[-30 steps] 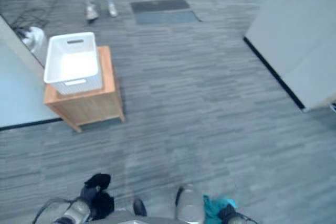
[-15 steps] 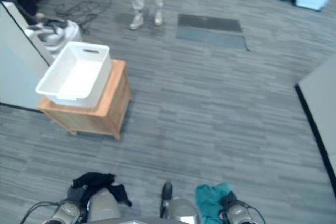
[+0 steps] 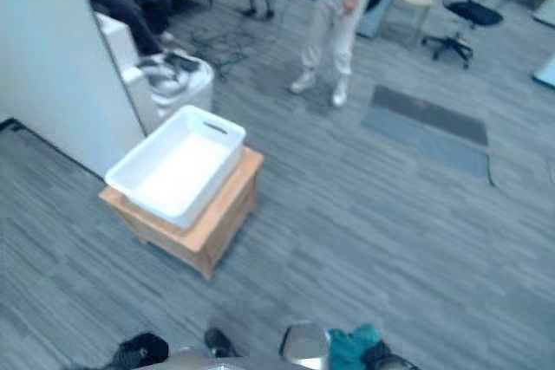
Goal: Tidy up the quilt and then pick up the clothes from the bed and put them into the laundry hamper.
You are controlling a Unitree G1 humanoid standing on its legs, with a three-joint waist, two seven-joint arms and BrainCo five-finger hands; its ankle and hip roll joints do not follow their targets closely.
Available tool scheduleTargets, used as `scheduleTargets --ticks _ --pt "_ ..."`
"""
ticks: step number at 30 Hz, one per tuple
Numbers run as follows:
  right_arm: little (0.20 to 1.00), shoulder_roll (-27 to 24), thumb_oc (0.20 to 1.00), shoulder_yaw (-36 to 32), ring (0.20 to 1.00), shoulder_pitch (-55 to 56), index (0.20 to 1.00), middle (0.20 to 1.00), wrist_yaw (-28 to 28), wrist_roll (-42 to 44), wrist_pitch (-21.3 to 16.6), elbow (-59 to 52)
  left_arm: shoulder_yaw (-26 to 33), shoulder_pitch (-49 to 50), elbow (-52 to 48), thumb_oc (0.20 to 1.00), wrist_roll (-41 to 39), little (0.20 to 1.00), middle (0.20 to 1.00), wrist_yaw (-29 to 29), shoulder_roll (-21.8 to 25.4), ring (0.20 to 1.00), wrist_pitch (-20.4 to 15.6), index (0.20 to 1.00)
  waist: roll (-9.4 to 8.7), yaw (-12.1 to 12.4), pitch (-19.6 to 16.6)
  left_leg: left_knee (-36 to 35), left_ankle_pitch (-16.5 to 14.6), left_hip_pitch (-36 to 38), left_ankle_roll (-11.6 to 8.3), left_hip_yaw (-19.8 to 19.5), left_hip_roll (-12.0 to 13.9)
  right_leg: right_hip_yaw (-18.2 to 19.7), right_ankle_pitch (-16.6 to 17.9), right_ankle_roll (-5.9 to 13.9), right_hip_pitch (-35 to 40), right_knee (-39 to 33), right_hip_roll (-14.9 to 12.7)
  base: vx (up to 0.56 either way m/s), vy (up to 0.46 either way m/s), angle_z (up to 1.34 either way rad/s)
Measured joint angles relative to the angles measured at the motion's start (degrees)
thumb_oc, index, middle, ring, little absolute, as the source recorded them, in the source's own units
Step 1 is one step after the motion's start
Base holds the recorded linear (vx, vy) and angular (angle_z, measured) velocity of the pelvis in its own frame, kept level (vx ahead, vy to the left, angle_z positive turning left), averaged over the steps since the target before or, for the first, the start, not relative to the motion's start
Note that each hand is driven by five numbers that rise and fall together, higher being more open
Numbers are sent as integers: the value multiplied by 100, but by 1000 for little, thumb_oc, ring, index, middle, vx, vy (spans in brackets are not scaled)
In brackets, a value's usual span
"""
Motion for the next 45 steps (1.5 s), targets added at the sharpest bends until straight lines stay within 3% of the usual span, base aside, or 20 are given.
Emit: scheduleTargets --ticks 3,4,5,6,7,8,9,11,12,13,15,17,18,19,21,24,27,30,35,45 --pt "200 -3 200 2 200 -69 200 200 -8 49 -44 -55 -151 -173 -332 200 1 200 200 48 69 200 -9 200 124 -101 -7 -158 70 226 -162 -658 -74 526 -2 -79 -252 -2831 178 416 -449 135" --pt "200 -29 200 27 200 -84 200 200 -11 140 -52 -8 -182 -311 -398 200 0 200 200 94 58 200 -40 200 141 -151 -27 -291 -3 294 -456 -1278 -13 1757 119 6 247 -5622 769 210 -386 166" --pt "200 -35 200 4 200 -28 200 200 -18 172 -30 0 -219 -387 -433 200 -1 200 200 132 82 200 -66 200 46 -107 -30 -345 68 391 -542 -1366 -3 2008 379 -69 221 -6095 891 393 -670 216" --pt "200 39 200 -46 200 131 200 200 -17 229 -74 134 25 8 -448 200 0 200 200 160 144 200 -153 200 -229 -135 -205 -480 16 711 -869 -1771 -64 2426 669 25 457 -6057 861 468 -841 135" --pt "200 24 200 -59 200 203 200 200 -32 230 -55 259 -66 76 -340 200 0 200 200 200 134 200 -187 200 -196 -130 -332 -549 -91 766 -1013 -1942 80 2706 1128 54 522 -6065 1051 345 -545 140" --pt "200 -6 200 -57 200 168 200 200 -34 226 24 369 -110 93 -226 200 5 200 200 189 125 200 -219 200 -134 -162 -374 -515 -161 793 -1119 -2021 368 2433 1257 -6 700 -6053 1232 235 -577 105" --pt "200 -38 200 -106 200 191 200 200 -36 225 55 375 -165 74 -103 200 3 200 200 188 113 200 -234 200 -74 -208 -306 -327 -52 853 -1321 -1931 641 2103 1652 -315 843 -6057 1378 222 -566 94" --pt "200 -121 200 -116 200 -104 200 200 -44 222 71 414 -21 195 24 200 0 200 200 191 -63 200 -260 200 99 -169 -183 168 41 686 -1462 -1755 961 1892 1456 -575 1017 -6058 1589 212 -616 50" --pt "200 -100 200 -113 200 -228 200 200 -46 222 66 363 4 204 139 200 -1 200 200 181 -105 200 -255 200 45 -151 -142 825 59 415 -1471 -1769 1121 1836 1385 -696 1125 -6054 1627 194 -443 66" --pt "200 -73 200 -171 200 -300 200 200 -66 229 25 82 164 209 192 200 -15 200 200 183 -163 200 -230 200 -68 -179 1 2453 402 -313 -1639 -1858 1488 1480 1193 -952 1491 -6089 1601 193 -363 90" --pt "200 -88 200 -362 200 -359 200 200 -139 237 8 -36 165 274 84 200 -26 200 200 202 -140 200 -189 200 -180 -232 143 3553 639 -817 -1772 -1522 1903 1275 1084 -934 1815 -6081 1683 93 -239 72" --pt "200 -224 200 -332 200 -535 200 200 -209 262 -5 -151 225 465 -59 200 -57 200 200 208 -126 200 -171 200 -136 -129 152 3388 453 -1027 -1805 -1446 1757 1382 981 -1029 1898 -6056 1752 29 -126 -26" --pt "200 -518 200 -352 200 -760 200 200 -258 361 -45 -442 177 488 -115 200 -67 200 200 203 -285 200 -151 200 -51 -32 191 2726 189 -1283 -1669 -1830 936 1561 1009 -976 1777 -6060 1647 234 -29 -69" --pt "200 -664 200 -394 200 -793 200 200 -256 360 -95 -682 177 551 -110 200 -68 200 200 194 -359 200 -155 200 45 -81 201 2293 183 -1251 -1521 -1535 818 1561 1007 -974 1814 -6055 1719 194 -14 -54" --pt "200 -977 200 -757 200 -149 200 200 -253 335 -79 -1909 180 683 -157 200 -66 200 200 194 -321 200 -147 200 122 -515 177 1458 118 -371 -1291 -765 1007 1230 723 -905 2150 -6072 1924 49 33 48" --pt "200 -1791 200 -878 200 226 200 200 -315 -142 -74 -3253 149 462 -200 200 10 200 200 190 -286 200 -186 200 208 -685 147 513 203 50 -1432 -932 903 1174 751 -936 2002 -6047 2037 68 -1 20" --pt "200 -2591 200 -1106 200 305 200 200 -355 -591 -256 -4390 186 354 -221 200 93 200 200 167 -310 200 -256 200 107 -766 192 -642 494 709 -1333 -954 673 1198 754 -932 2094 -6052 2061 51 22 2" --pt "200 -3126 200 -1239 200 27 200 200 -291 -795 -412 -5424 250 350 -216 200 140 200 200 154 -297 200 -261 200 -30 -746 150 -634 463 818 -1261 -973 510 1205 817 -836 2215 -6054 1899 25 6 6" --pt "200 -3176 200 -847 200 -615 200 200 -17 -784 -875 -6535 318 452 -211 200 140 200 200 148 -291 200 -258 200 -52 -503 99 -640 430 773 -1087 -1081 320 1203 879 -733 2203 -6084 1707 31 -4 10" --pt "200 -3155 200 868 200 -2042 200 200 445 -782 -1017 -6390 415 854 -319 200 45 200 200 212 -295 200 -262 200 7 38 -82 -638 530 385 -954 -1299 240 998 898 -627 1932 -6086 1612 -15 -29 13"
